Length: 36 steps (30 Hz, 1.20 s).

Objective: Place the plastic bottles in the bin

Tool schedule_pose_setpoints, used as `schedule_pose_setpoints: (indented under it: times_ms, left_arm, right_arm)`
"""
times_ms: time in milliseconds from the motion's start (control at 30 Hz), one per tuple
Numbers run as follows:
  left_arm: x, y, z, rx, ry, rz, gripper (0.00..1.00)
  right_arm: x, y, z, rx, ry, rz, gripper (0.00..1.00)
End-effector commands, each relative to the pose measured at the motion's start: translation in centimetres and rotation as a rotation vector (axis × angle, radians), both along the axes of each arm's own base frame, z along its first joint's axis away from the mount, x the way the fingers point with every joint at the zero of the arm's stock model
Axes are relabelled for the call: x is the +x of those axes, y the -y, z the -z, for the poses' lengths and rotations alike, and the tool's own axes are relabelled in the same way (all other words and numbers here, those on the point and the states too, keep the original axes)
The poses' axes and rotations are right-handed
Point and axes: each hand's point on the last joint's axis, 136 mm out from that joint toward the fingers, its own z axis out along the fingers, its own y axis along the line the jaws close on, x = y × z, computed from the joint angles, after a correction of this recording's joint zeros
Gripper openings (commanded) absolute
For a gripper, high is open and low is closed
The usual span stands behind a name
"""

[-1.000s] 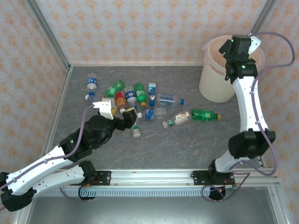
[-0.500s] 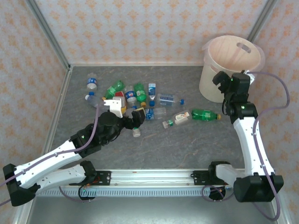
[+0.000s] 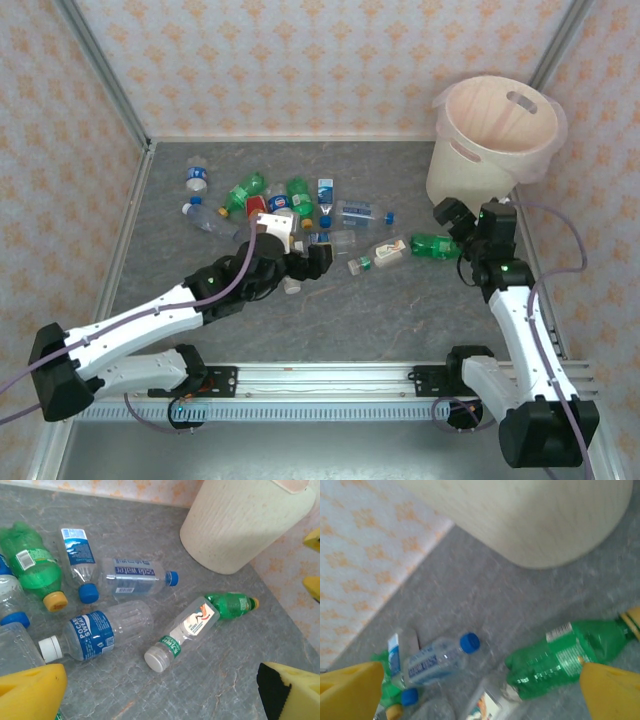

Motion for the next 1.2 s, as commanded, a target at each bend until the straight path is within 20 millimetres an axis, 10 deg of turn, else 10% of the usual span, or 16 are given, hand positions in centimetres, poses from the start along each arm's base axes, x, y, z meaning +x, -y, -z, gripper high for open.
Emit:
schedule_pose_setpoints:
  times_ms: [0, 500, 1167]
  left_arm:
    - [0.1, 1.3, -1.2, -0.020, 0.006, 0.037, 0.99]
    - [0.2, 1.5, 0.2, 0.019, -0.008, 0.046, 0.99]
    - [-1.1, -1.0, 0.5, 0.032, 0.015, 0.021, 0.99]
  right_arm:
    - [0.0, -0.8, 1.7, 0.078, -0.017, -0.005, 1.00]
    - [-0.8, -6.3, 8.0, 0.219, -0.124, -0.010, 0.95]
    - [2.8, -11.4, 13.1, 0.140, -0.283, 0.010, 0.91]
